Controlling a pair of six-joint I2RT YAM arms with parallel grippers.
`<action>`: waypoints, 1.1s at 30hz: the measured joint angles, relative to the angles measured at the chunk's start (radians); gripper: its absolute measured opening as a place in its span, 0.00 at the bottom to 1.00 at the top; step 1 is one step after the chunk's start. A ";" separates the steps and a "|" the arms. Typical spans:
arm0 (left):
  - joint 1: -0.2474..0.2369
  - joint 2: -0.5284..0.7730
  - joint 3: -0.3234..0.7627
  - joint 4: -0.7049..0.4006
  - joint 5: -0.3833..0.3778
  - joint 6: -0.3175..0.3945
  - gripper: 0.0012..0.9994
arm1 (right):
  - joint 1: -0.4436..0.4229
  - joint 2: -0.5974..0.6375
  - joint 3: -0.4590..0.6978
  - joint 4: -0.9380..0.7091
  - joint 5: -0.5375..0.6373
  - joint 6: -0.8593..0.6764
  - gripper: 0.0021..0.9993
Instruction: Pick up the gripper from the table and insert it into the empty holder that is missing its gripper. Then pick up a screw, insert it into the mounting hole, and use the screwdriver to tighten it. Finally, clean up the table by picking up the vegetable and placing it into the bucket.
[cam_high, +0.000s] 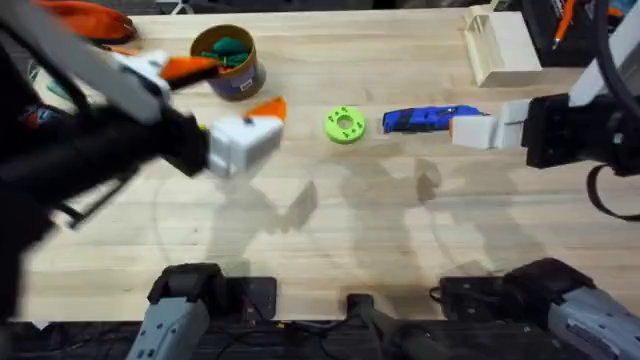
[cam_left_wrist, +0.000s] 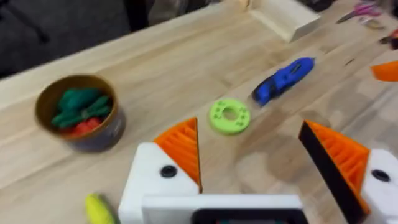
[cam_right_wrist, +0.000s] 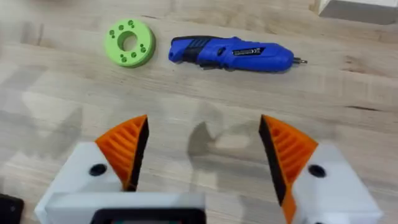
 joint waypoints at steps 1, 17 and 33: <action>0.000 0.036 0.051 -0.040 -0.036 0.008 0.99 | 0.000 0.000 0.000 0.000 0.004 0.000 0.99; 0.002 0.201 0.274 -0.224 -0.461 -0.018 0.99 | 0.000 0.000 0.000 0.000 0.030 0.000 0.99; 0.149 0.743 0.281 -0.304 -0.638 -0.136 0.99 | 0.000 0.000 0.000 -0.002 0.033 0.000 0.99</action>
